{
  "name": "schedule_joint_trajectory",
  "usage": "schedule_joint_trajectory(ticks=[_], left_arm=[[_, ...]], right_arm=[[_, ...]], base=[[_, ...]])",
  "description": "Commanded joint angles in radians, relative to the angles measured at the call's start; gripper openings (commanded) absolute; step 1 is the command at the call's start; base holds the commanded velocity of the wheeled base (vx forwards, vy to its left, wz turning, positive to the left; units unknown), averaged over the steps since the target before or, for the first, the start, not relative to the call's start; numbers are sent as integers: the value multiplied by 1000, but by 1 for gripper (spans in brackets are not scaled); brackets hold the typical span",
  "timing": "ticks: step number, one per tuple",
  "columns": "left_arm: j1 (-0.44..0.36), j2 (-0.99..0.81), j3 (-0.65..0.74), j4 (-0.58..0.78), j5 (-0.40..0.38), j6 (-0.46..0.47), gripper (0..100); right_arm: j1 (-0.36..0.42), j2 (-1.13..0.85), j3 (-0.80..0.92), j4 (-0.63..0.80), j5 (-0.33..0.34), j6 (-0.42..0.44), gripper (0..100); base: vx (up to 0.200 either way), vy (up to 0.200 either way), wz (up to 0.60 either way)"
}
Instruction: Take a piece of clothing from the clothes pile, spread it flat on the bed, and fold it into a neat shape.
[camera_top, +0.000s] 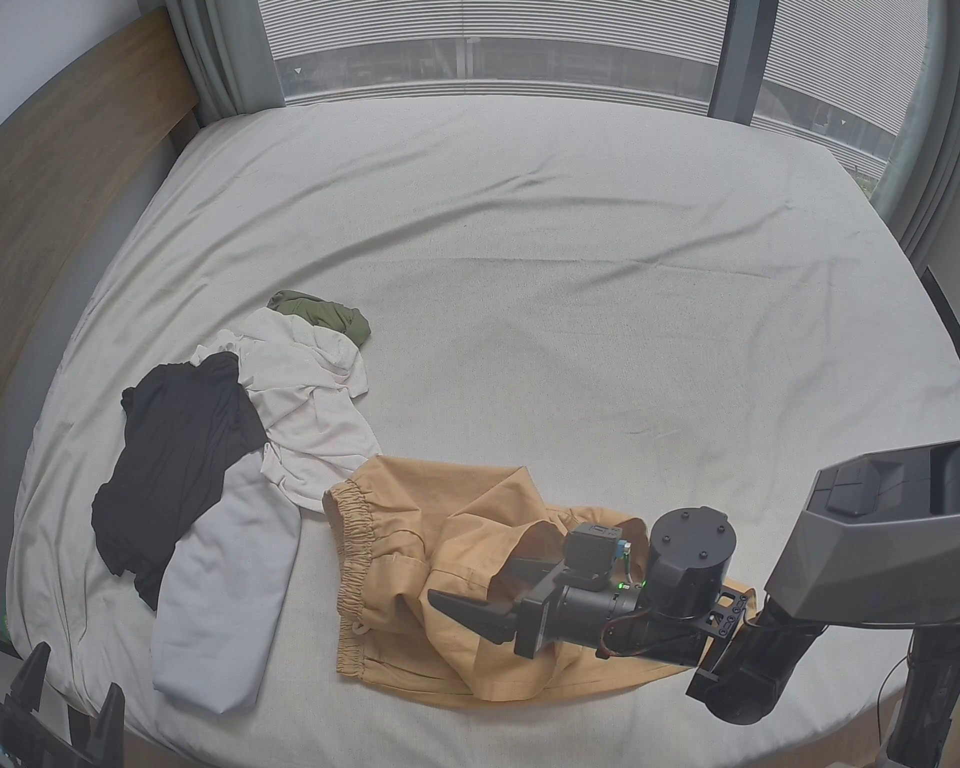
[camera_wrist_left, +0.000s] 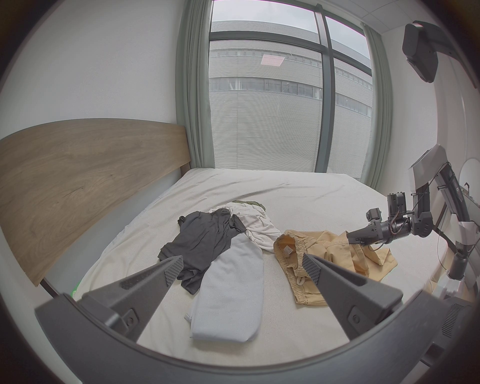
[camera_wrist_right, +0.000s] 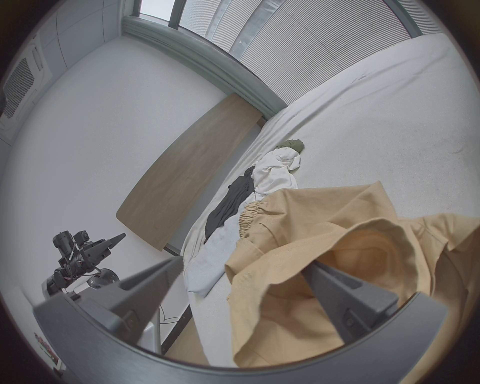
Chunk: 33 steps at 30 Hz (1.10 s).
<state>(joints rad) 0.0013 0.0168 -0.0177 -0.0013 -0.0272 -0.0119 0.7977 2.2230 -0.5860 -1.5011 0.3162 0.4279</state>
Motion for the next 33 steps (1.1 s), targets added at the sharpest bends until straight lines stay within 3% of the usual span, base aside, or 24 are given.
schedule_joint_trajectory(ticks=[1,20,21,33], left_arm=[[0,-17,18,0,0,0,100],[0,-17,18,0,0,-5,100],[0,-17,18,0,0,-5,100],[2,-17,18,0,0,-5,100]], right_arm=[[31,1,-9,5,-2,3,100],[38,78,-123,16,-52,3,100],[38,80,-121,18,-54,2,0],[28,103,-130,13,-62,3,0]], base=[[0,0,0],[0,0,0],[0,0,0],[0,0,0]])
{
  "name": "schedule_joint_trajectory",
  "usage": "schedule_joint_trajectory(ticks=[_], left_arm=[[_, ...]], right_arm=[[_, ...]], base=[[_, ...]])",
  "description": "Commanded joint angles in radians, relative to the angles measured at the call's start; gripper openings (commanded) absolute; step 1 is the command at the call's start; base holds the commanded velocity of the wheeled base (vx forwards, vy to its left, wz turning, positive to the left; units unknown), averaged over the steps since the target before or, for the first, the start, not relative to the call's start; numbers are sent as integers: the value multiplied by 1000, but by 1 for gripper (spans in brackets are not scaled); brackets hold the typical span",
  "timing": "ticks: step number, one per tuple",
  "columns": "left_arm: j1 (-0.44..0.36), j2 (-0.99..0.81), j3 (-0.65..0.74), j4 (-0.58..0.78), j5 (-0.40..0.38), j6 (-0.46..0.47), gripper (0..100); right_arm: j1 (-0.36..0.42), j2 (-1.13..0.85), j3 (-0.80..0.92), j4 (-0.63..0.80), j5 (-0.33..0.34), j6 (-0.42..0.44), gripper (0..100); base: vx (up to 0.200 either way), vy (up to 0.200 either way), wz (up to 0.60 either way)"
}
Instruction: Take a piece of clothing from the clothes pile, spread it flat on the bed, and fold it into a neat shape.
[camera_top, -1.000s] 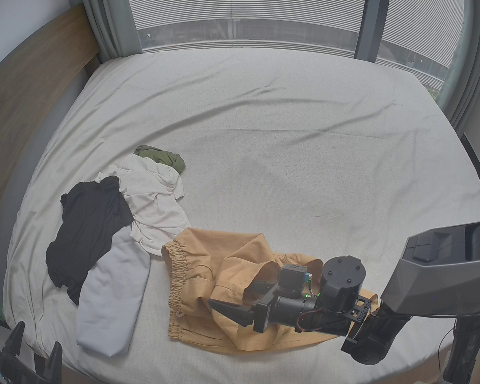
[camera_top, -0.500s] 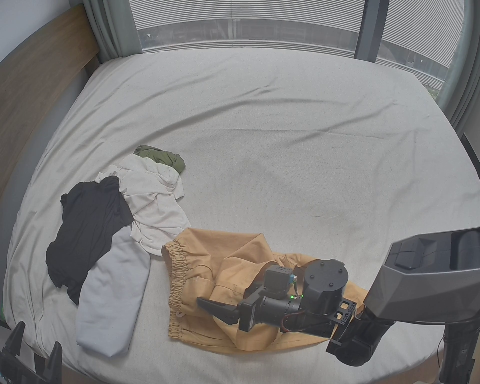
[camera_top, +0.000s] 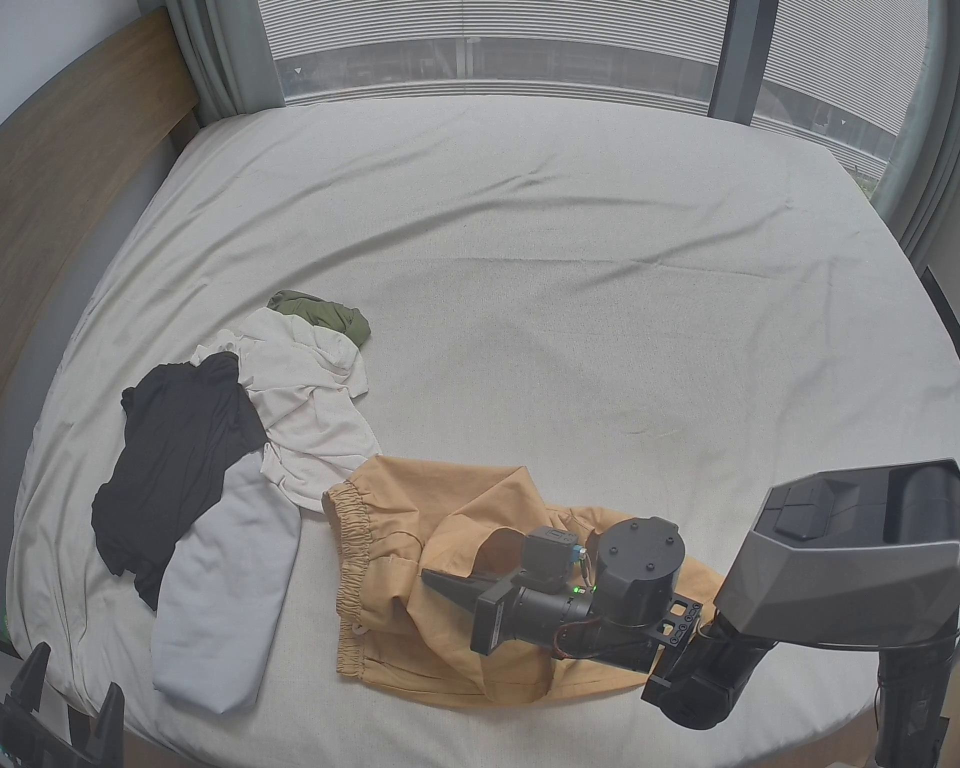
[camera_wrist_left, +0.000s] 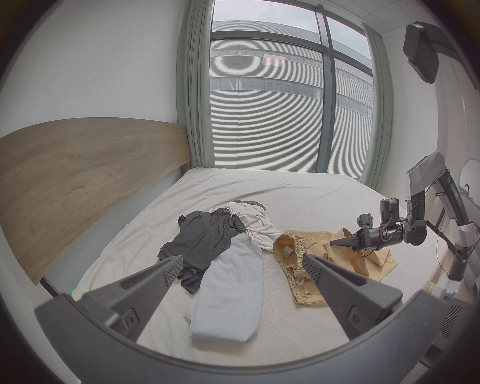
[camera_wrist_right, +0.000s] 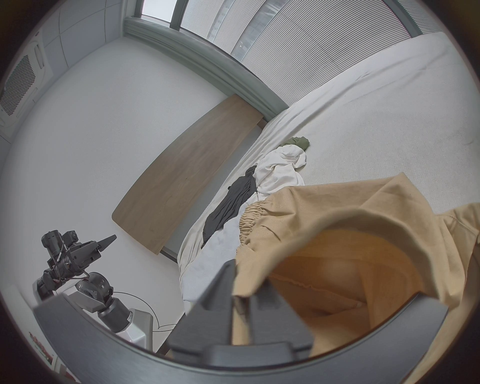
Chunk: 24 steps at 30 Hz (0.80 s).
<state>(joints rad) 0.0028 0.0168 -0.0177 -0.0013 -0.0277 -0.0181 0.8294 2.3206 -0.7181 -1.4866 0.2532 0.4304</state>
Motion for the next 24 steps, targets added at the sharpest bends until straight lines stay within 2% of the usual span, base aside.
schedule_joint_trajectory(ticks=[1,12,17,24], left_arm=[[0,-17,18,0,0,1,100],[0,-17,18,0,0,1,100],[0,-17,18,0,0,1,100],[0,-17,18,0,0,4,100]], right_arm=[[-6,0,5,-3,1,1,0],[-75,-135,121,-20,8,1,0],[-147,-207,172,-44,17,1,0],[-250,-284,218,-50,75,57,0]], base=[[0,0,0],[0,0,0],[0,0,0],[0,0,0]])
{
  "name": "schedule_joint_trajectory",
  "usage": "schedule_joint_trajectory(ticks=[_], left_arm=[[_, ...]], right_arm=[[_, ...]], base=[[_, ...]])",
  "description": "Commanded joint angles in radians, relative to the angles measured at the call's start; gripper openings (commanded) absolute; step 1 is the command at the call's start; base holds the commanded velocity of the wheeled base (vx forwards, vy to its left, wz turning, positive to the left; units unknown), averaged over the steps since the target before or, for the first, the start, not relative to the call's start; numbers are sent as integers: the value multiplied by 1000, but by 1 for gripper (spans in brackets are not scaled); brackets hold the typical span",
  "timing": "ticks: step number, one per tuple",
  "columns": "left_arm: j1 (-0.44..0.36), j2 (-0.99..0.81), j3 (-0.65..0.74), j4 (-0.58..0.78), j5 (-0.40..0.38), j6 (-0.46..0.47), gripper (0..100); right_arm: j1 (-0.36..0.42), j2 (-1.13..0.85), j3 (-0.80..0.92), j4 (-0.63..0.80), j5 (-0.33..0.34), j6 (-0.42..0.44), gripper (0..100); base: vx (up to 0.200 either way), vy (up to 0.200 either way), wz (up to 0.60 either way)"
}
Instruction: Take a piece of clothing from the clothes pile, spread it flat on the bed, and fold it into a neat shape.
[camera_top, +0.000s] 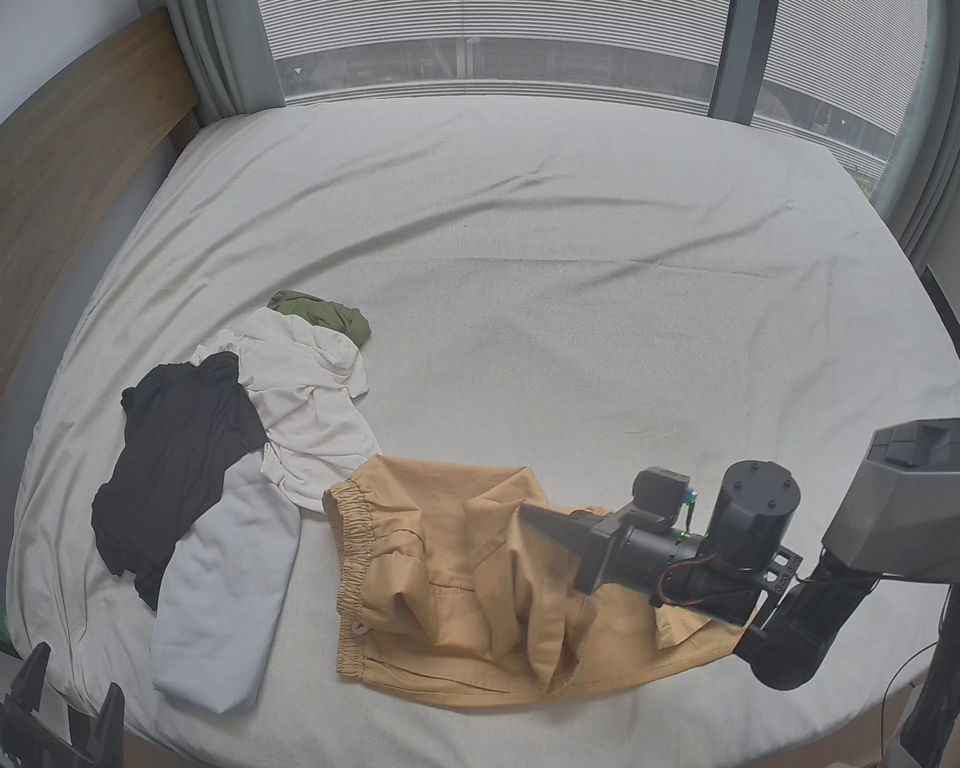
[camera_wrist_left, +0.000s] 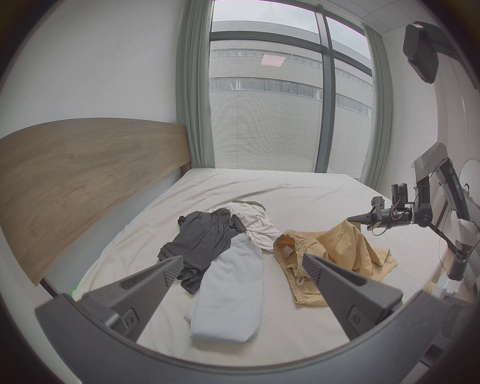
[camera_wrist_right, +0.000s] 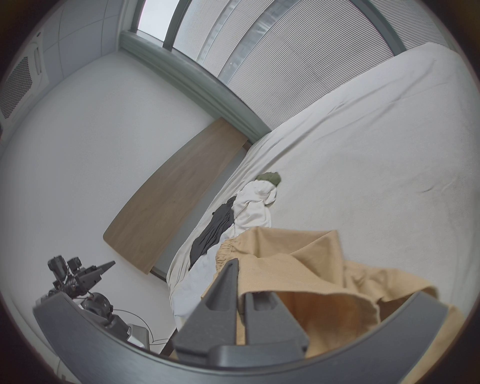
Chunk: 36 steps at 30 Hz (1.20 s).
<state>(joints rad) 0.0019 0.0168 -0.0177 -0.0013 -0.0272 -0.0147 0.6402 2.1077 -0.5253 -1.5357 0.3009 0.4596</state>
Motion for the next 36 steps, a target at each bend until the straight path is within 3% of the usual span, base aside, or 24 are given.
schedule_joint_trajectory(ticks=[1,19,36], left_arm=[[1,-17,18,0,0,1,100],[1,-17,18,0,3,5,100],[1,-17,18,-6,-2,19,100]], right_arm=[[-74,-75,25,-3,35,33,0],[-294,-143,34,-1,167,93,0],[-338,-175,50,-1,195,94,0]], base=[[0,0,0],[0,0,0],[0,0,0]])
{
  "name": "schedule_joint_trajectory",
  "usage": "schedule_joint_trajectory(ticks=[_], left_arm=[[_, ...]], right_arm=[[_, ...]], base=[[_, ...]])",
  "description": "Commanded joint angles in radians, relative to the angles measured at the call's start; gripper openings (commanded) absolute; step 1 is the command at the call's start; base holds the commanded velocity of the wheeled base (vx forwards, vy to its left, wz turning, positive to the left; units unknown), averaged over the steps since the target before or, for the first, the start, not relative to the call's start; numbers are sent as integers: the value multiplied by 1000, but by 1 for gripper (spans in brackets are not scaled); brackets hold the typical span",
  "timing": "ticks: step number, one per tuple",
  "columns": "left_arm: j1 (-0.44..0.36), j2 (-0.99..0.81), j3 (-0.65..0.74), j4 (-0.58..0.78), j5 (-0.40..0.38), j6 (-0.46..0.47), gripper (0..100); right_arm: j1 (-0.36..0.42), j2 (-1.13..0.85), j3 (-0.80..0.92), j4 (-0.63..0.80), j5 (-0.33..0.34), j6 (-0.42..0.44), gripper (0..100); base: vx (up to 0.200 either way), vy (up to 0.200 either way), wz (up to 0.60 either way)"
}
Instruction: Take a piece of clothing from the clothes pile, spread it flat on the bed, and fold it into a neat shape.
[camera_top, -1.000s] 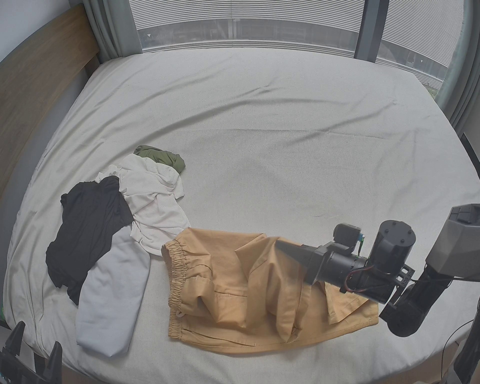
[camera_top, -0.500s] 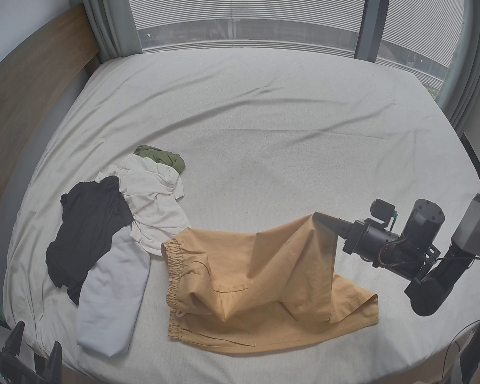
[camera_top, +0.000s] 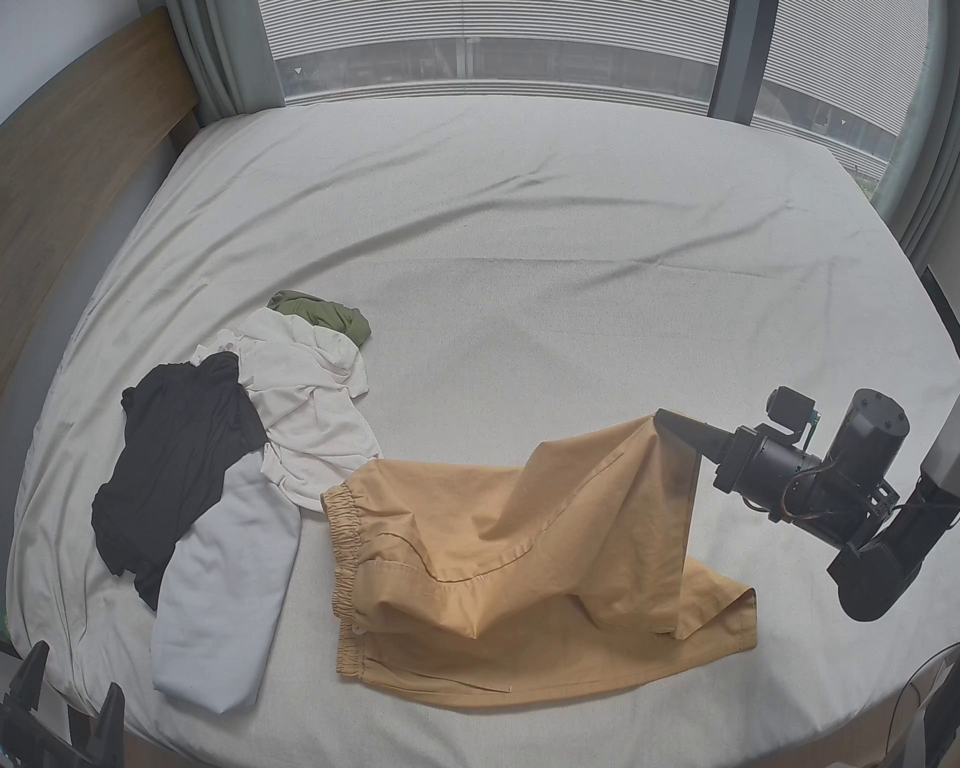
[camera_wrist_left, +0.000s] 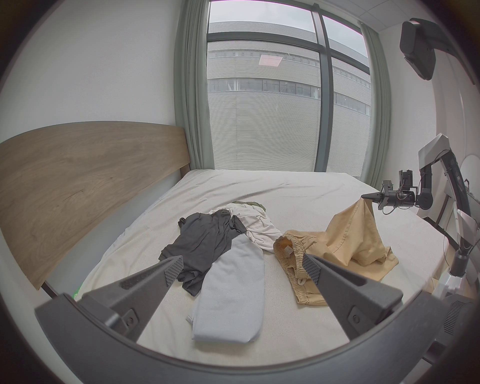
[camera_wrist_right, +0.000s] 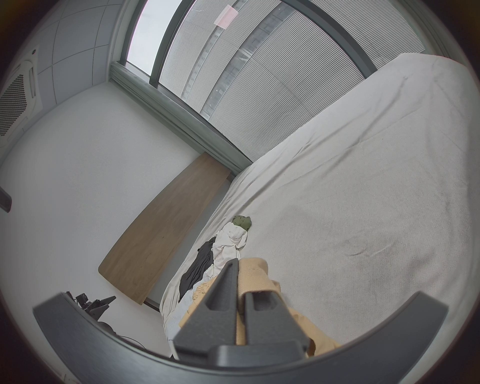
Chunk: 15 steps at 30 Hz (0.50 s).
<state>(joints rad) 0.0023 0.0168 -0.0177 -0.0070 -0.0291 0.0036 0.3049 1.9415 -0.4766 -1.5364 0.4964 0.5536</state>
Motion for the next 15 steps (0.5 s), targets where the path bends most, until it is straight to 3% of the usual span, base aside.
schedule_joint_trajectory(ticks=[1,11,13,15], left_arm=[[1,-17,18,-1,0,1,100],[4,-17,8,-19,5,-27,100],[7,15,-120,-102,-6,-82,100],[-10,169,-331,-137,-23,-113,100]], right_arm=[[-4,-12,1,-1,-1,0,0],[-9,-19,7,-1,1,6,0],[-9,-19,9,-1,5,6,0],[-9,-18,7,-1,11,6,0]], base=[[0,0,0],[0,0,0],[0,0,0],[0,0,0]])
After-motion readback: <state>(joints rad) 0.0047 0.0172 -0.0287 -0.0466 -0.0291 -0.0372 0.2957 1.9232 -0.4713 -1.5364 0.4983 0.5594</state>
